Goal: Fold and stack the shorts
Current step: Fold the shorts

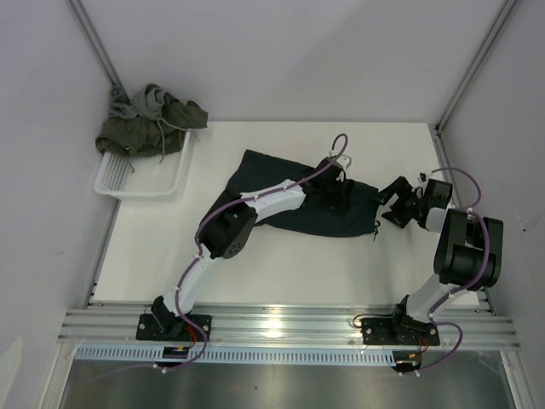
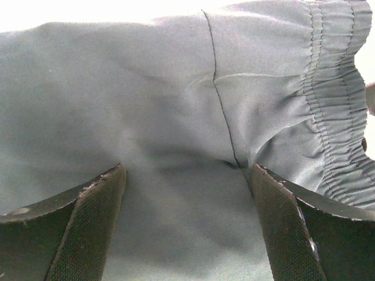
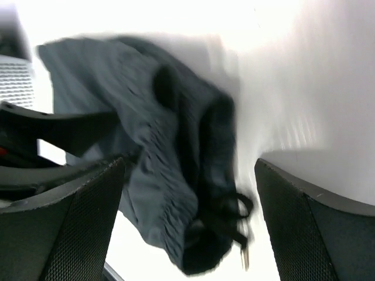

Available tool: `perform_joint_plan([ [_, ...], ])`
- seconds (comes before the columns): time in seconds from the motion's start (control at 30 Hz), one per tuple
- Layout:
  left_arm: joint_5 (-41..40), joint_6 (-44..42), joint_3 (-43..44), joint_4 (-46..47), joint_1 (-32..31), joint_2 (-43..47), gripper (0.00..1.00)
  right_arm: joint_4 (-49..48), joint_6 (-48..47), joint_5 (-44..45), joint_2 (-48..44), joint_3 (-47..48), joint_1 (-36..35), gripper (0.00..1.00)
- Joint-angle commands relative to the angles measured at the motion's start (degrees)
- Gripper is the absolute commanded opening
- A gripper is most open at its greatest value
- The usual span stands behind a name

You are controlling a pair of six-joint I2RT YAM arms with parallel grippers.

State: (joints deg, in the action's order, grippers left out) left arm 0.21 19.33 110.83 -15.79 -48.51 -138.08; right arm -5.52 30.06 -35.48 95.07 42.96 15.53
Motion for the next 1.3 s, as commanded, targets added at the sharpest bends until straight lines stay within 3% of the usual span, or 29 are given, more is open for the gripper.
perform_joint_plan([
  [0.0, 0.1, -0.6, -2.9, -3.9, -0.3, 2.8, 0.9, -13.6, 2.8, -3.2, 4.1, 0.4, 0.5, 0.94],
  [0.2, 0.1, -1.6, -5.5, -3.3, -0.3, 3.7, 0.9, -19.1, 5.0, -7.6, 11.0, 3.3, 1.2, 0.94],
  [0.4, 0.1, -1.3, -5.1, -2.9, -0.2, 3.3, 0.9, -12.2, 1.8, -9.0, 15.3, 8.3, -0.5, 0.94],
  [0.57, 0.1, -1.0, -4.7, -2.8, -0.2, 3.2, 0.9, -1.7, -2.1, -6.9, 14.3, 9.9, -3.4, 0.93],
  [0.87, 0.2, -0.6, -5.2, -2.6, -0.2, 2.9, 0.9, -0.4, -4.0, -5.0, 6.3, 2.5, -5.1, 0.85],
  [0.97, 0.1, -0.5, -5.5, -2.5, -0.2, 3.3, 0.9, 0.2, -3.6, -4.6, 4.4, 0.6, -6.2, 0.8],
  [1.17, 0.3, -1.1, -7.6, -1.6, -0.3, 5.0, 0.9, 0.5, -2.9, -2.0, -0.8, -3.9, -6.3, 0.49],
  [1.27, 0.9, -1.7, -9.0, -1.4, -0.3, 6.3, 0.89, 1.7, -2.9, -1.3, -2.4, -4.6, -6.3, 0.42],
])
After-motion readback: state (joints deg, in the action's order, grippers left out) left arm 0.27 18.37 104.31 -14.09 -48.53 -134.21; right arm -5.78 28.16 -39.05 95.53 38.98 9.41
